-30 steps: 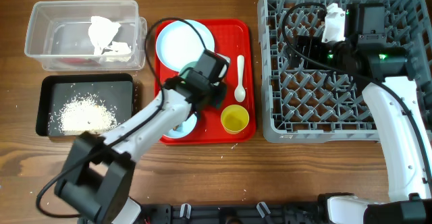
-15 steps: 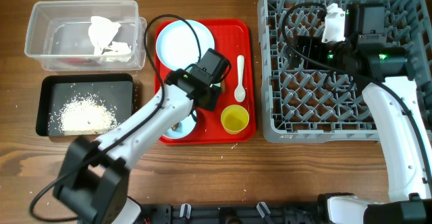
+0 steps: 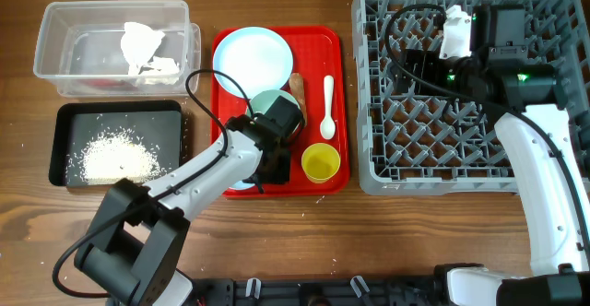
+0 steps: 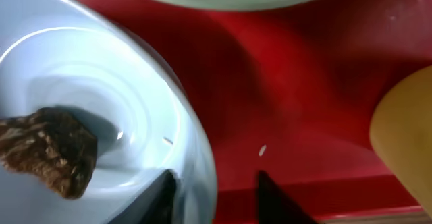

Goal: Sort waste into correct bins and load items into the dishwasher rack
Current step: 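Grasp the blue bowl holding the brown food with the left gripper, then tip the blue bowl over the black tray to drop the brown food, then return the empty blue bowl to the red tray with the left gripper, then grasp the yellow cup with the left gripper and lift it up, then reach the right gripper to the yellow cup and take it from the left gripper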

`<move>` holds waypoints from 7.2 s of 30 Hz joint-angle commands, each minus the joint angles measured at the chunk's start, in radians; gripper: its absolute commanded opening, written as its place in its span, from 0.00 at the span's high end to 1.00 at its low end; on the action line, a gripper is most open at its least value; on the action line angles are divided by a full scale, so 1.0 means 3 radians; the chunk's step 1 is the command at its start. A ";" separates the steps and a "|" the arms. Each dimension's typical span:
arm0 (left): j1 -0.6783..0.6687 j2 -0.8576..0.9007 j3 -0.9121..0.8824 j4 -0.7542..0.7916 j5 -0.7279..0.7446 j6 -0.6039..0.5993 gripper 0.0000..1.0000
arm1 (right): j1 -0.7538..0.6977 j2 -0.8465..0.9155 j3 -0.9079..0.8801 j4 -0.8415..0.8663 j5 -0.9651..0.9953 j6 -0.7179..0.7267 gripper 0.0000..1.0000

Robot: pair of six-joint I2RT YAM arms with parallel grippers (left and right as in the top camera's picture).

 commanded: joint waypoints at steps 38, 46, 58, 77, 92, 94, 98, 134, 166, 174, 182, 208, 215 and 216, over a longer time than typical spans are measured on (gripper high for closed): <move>0.4584 0.0223 0.0380 -0.0637 0.4236 0.2614 0.96 | 0.0027 0.0025 0.0056 0.0111 -0.0060 0.0100 0.00; 0.4649 0.0685 0.0381 -0.0607 0.5219 0.2476 0.96 | 0.0027 0.0025 0.0056 0.0104 -0.0058 0.0099 0.00; 0.4667 0.0682 0.0381 -0.0693 0.5258 0.1986 0.96 | 0.0027 0.0025 0.0056 0.0100 -0.0058 0.0099 0.00; 0.2192 -0.1094 0.0337 -0.0833 0.1469 0.1050 0.96 | 0.0027 0.0028 0.0056 0.0117 -0.0056 0.0182 0.00; 0.0046 -0.1055 -0.0595 0.0403 -0.0060 0.0299 0.96 | 0.0027 0.0150 0.0056 0.0173 -0.0057 0.0181 0.00; 0.0009 -0.1055 -0.0668 0.0468 -0.0130 0.0300 0.89 | 0.0027 0.0150 0.0056 0.0172 -0.0057 0.0179 0.00; 0.0009 -0.1057 -0.0678 0.0572 -0.0132 0.0300 0.52 | 0.0027 0.0150 0.0056 0.0174 -0.0057 0.0179 0.00; -0.0186 -0.0409 -0.0140 0.0997 0.0734 0.0665 0.96 | 0.0027 0.0150 0.0056 0.0161 -0.0057 0.0182 0.00; 0.2196 -0.0949 0.0327 0.0804 0.3195 0.0050 0.96 | 0.0028 0.0156 0.0056 0.0676 -0.2576 -0.0212 0.00; 0.2276 -0.0949 0.0327 0.1372 0.3952 -0.0247 0.96 | 0.0212 0.0376 0.0056 0.1108 -0.3507 -0.0347 0.00; 0.2276 -0.0949 0.0327 0.1692 0.4317 -0.0389 0.96 | 0.0750 0.0622 0.0056 0.1806 -0.3282 0.0047 0.00; 0.2276 -0.0949 0.0327 0.2082 0.4871 -0.0749 0.96 | 0.1144 0.0748 0.0056 0.2694 -0.3708 -0.0004 0.20; 0.2276 -0.0949 0.0327 0.2078 0.4870 -0.0748 0.96 | 0.1146 0.0748 0.0056 0.2694 -0.3708 0.0001 0.40; 0.2276 -0.0949 0.0327 0.2079 0.4870 -0.0748 0.96 | 0.1146 0.0748 0.0056 0.2696 -0.3708 0.0001 0.40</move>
